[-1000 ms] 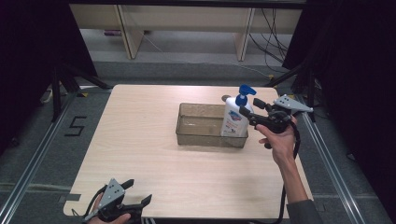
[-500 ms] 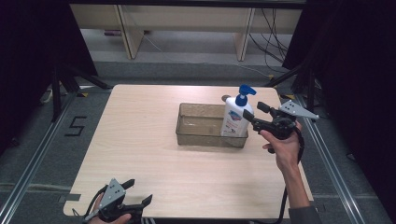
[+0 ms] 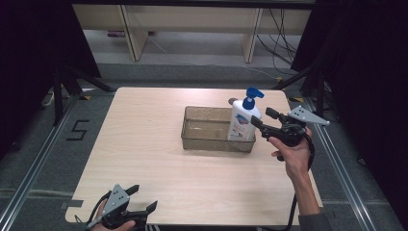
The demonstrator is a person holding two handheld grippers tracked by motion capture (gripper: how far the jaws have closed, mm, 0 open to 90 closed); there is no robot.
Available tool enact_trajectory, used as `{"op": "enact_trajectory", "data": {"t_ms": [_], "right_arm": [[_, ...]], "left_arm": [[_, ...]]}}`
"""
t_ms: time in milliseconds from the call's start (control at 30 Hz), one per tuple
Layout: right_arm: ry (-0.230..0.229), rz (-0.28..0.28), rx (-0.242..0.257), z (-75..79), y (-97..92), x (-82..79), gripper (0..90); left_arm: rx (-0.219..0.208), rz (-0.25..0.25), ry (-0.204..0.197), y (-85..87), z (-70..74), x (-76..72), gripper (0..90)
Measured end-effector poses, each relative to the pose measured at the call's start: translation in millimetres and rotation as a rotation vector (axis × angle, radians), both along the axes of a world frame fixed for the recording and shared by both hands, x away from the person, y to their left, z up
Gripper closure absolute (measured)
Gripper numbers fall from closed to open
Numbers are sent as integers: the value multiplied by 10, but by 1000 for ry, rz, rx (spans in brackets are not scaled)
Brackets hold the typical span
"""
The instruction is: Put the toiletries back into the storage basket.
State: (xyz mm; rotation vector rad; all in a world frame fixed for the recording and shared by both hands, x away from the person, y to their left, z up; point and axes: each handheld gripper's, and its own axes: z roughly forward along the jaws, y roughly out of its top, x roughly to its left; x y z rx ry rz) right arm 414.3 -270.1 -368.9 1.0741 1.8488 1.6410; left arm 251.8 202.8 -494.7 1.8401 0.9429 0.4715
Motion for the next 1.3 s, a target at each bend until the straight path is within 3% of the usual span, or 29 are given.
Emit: {"op": "enact_trajectory", "data": {"t_ms": [67,233,367,467,500,533,600,700,900,1300], "right_arm": [[-12,-3,-12,5,2,-11,271],[-21,-2,-32,21,10,-58,271],[-6,4,-44,13,13,-96,271],[14,-2,-18,-5,15,-113,271],[-1,2,-34,-8,2,-101,271],[14,-1,-42,5,-6,-123,271],[-4,-2,-37,1,-3,-129,271],[6,9,-18,13,24,-160,271],[-16,26,-23,31,62,-198,271],[-2,70,-23,9,179,-303,271]], "left_arm": [[16,3,-1,6,10,-2,149],[9,-1,-10,6,11,-1,149],[10,-3,-9,2,12,-5,149],[11,-5,-11,2,14,-6,149],[10,-4,-10,3,14,-5,149],[9,-2,-10,4,13,-4,149],[10,-3,-9,5,12,-4,149],[10,-4,-10,5,14,-7,149],[6,-2,-7,5,14,-7,149],[-9,10,0,2,10,-11,149]]}}
